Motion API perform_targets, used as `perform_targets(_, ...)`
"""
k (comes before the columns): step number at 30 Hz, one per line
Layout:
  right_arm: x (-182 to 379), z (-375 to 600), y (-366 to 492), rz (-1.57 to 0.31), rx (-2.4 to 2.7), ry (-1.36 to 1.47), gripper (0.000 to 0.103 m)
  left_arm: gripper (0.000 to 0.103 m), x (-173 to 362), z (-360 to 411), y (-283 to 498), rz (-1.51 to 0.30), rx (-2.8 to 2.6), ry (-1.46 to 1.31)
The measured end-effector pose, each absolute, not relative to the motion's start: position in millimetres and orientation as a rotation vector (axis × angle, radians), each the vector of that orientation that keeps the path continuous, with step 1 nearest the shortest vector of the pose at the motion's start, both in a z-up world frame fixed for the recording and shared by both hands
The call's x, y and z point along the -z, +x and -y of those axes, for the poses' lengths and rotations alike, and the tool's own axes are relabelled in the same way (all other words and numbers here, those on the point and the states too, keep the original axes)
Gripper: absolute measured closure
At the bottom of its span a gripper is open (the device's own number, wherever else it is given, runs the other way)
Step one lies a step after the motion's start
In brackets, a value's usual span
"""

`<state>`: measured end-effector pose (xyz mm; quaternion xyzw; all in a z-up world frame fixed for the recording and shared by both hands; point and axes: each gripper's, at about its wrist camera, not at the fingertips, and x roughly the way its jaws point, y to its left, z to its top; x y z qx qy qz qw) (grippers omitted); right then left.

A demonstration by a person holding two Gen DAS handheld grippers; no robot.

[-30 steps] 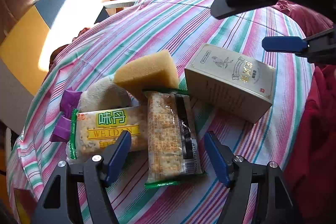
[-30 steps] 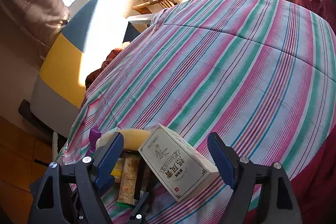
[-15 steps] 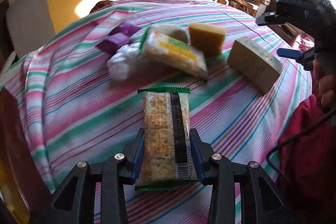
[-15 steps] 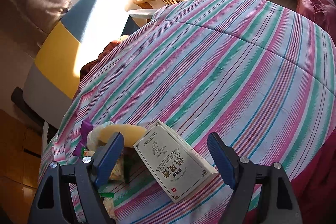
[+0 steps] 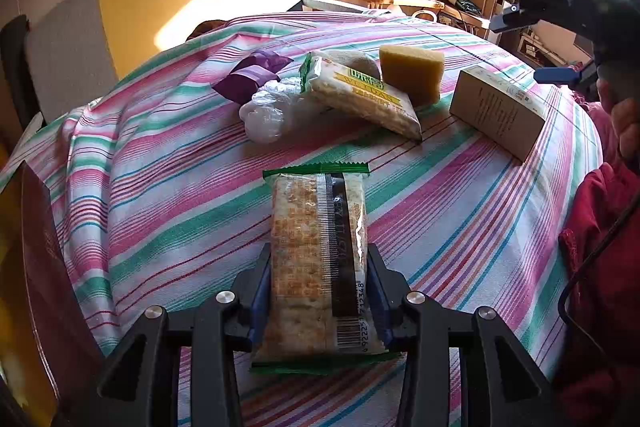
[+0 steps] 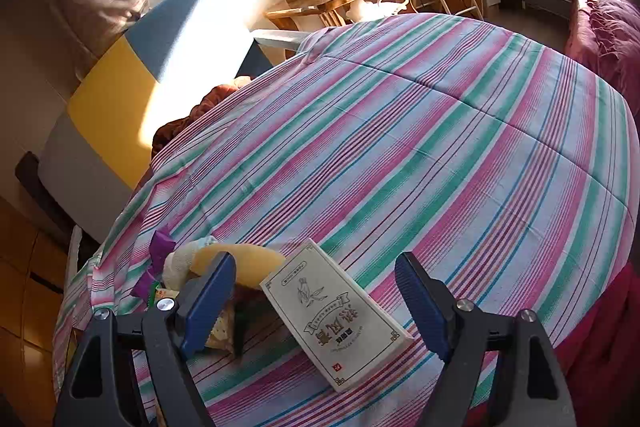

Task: Organize objects
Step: 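Lift the cracker packet with the left gripper while the right gripper grasps the white carton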

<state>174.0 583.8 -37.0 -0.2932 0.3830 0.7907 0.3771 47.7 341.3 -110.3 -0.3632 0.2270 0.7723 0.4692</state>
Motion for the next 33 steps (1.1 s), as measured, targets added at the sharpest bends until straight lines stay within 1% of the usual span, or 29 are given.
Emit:
perform_targets(3, 36, -582, 169, -0.964, -2.041, -0.756, 0.02, 0.06, 111, -342, 47, -0.554, -1.899, -0.873)
perform_targets(10, 45, -595, 183, -1.02, -1.945, -0.744, 0.02, 0.06, 114, -341, 47, -0.551, -1.906, -0.843)
perform_targets(16, 49, -592, 171, -0.967, -1.956, -0.812, 0.02, 0.059, 114, -340, 48, -0.547, -1.907, -0.839)
perform_targets(24, 51, -579, 148, -0.768, -1.975, -0.943, 0.019, 0.059, 114, -338, 48, -0.537, -1.906, -0.841)
perform_targets(33, 57, -568, 130, -0.613, -1.982, -1.056, 0.019, 0.058, 114, -338, 47, -0.533, -1.905, -0.842)
